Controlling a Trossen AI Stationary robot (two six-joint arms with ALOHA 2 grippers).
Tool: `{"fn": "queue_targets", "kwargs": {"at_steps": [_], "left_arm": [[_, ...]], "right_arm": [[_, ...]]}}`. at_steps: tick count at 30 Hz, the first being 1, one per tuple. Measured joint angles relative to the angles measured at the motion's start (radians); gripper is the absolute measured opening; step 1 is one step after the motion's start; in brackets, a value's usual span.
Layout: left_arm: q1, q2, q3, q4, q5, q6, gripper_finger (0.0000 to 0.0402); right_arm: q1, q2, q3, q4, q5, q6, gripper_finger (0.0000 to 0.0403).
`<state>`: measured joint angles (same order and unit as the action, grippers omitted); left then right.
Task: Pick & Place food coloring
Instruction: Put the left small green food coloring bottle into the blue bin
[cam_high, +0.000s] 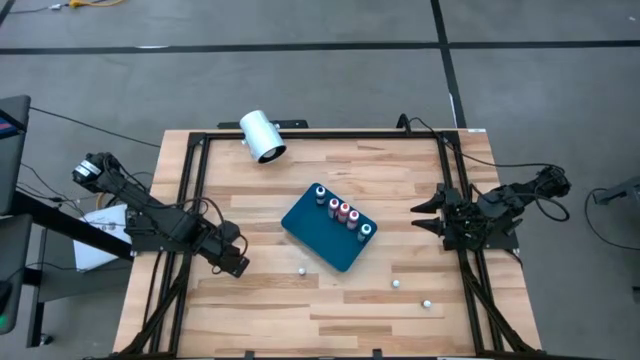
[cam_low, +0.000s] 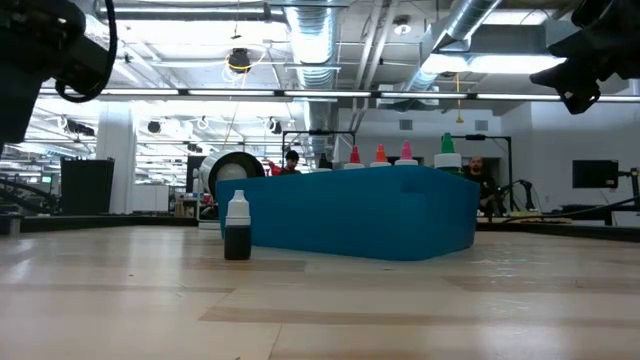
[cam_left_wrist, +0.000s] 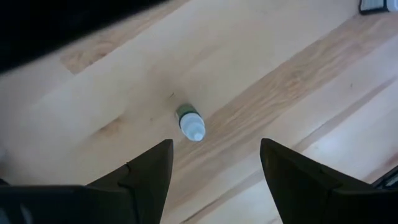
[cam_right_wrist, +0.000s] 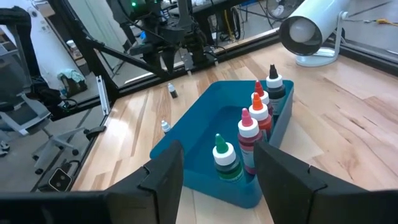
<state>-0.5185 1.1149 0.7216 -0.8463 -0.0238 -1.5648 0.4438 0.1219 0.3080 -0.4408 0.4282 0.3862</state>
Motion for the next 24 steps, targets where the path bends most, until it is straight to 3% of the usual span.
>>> {"fn": "queue_targets", "kwargs": {"at_steps": [12, 24], "left_arm": [[-0.002, -0.001, -0.049, 0.037, -0.001, -0.18, 0.0233], [-0.002, 0.006, -0.056, 0.034, -0.034, -0.201, 0.0233]], "right_arm": [[0.0, 0.0, 0.0, 0.0, 0.0, 0.007, 0.018], [0.0, 0.0, 0.0, 0.0, 0.0, 0.007, 0.0185]]}}
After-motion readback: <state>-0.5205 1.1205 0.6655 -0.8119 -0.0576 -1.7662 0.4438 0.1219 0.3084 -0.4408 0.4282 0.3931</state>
